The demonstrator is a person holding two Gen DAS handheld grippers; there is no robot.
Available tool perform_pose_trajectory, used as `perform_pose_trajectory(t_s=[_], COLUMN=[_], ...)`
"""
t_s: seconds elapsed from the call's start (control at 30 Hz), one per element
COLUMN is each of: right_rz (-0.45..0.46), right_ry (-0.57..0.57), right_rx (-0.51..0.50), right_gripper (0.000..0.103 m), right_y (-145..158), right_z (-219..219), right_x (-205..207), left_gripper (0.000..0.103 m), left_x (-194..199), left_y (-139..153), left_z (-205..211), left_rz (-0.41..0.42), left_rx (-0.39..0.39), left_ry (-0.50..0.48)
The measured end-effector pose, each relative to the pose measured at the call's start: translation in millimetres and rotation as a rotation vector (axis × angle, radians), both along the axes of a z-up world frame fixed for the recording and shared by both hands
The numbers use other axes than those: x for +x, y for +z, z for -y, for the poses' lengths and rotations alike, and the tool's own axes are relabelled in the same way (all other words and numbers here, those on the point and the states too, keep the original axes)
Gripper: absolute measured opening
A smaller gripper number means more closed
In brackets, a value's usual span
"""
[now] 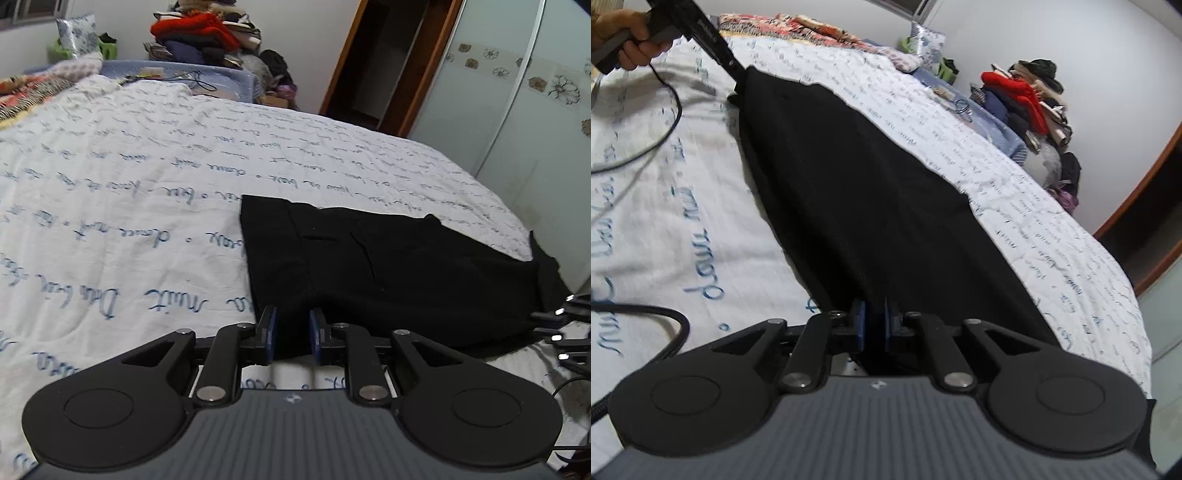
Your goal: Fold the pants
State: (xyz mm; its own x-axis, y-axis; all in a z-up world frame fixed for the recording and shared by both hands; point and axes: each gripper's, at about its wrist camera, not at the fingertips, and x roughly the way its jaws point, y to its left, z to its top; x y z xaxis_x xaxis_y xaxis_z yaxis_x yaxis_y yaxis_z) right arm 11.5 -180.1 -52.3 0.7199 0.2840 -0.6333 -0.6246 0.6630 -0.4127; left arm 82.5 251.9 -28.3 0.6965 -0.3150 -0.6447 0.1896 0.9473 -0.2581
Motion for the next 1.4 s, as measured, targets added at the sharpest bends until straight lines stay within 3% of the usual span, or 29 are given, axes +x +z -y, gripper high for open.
perform_pose_trajectory(t_s=[0.13, 0.23, 0.33, 0.37, 0.4, 0.5, 0.6, 0.67, 0.7, 0.73, 0.77, 0.87, 0.9, 0.93, 1.0, 1.13, 1.4], right_rz=[-0.021, -0.013, -0.002, -0.014, -0.040, -0.134, -0.260, -0.364, -0.385, -0.378, -0.342, -0.197, -0.180, -0.168, -0.135, -0.002, 0.050], right_ry=[0.050, 0.031, -0.028, -0.050, -0.069, -0.115, -0.173, -0.207, -0.219, -0.233, -0.253, -0.391, -0.386, -0.353, -0.305, -0.340, -0.778], right_rx=[0.124, 0.193, 0.230, 0.247, 0.269, 0.356, 0.398, 0.428, 0.435, 0.423, 0.406, 0.337, 0.368, 0.436, 0.516, 0.502, 0.507], right_gripper=[0.014, 0.015, 0.022, 0.030, 0.037, 0.037, 0.046, 0.044, 0.026, 0.018, 0.014, 0.017, 0.017, 0.017, 0.027, 0.033, 0.038], right_y=[27.0, 43.2, 50.2, 50.7, 50.5, 41.3, 26.5, 11.4, 2.7, -3.1, -6.4, -9.5, -3.9, 4.7, 21.7, 40.7, 24.0], right_z=[8.3, 16.3, 21.1, 20.5, 20.0, 17.1, 10.7, 10.7, 10.2, 8.7, 6.9, 1.7, 3.6, 8.4, 20.9, 63.0, 208.7], right_x=[-8.8, 8.3, 49.4, 69.7, 91.2, 159.4, 220.2, 251.5, 257.4, 261.3, 262.1, 253.6, 246.3, 229.9, 190.6, 104.1, 11.0], left_gripper=[0.019, 0.019, 0.019, 0.019, 0.019, 0.019, 0.024, 0.043, 0.050, 0.063, 0.065, 0.065, 0.065, 0.065, 0.067, 0.071, 0.071], left_x=[-2.9, 1.7, 15.0, 20.3, 25.7, 38.4, 45.2, 45.3, 43.9, 42.1, 40.3, 35.2, 33.8, 34.1, 34.3, 37.1, 45.7], left_y=[9.8, 20.3, 28.2, 29.6, 30.1, 28.8, 20.4, 9.6, 4.8, 1.3, 0.3, 12.2, 18.1, 23.7, 32.5, 42.8, 36.6], left_z=[-11.4, -20.1, -3.6, 5.4, 15.1, 46.2, 69.8, 79.2, 80.9, 81.5, 81.5, 79.3, 80.3, 83.3, 97.2, 144.3, 267.3], left_rz=[0.006, 0.020, 0.036, 0.037, 0.036, 0.038, 0.028, 0.001, -0.010, -0.016, -0.015, 0.004, 0.017, 0.028, 0.045, 0.066, 0.050], left_rx=[0.017, 0.034, 0.056, 0.051, 0.043, 0.055, 0.123, 0.208, 0.249, 0.286, 0.311, 0.284, 0.265, 0.254, 0.250, 0.231, 0.180], left_ry=[0.074, 0.169, 0.124, 0.103, 0.081, 0.011, -0.041, -0.045, -0.042, -0.034, -0.023, -0.005, -0.005, -0.009, -0.036, -0.155, -0.418])
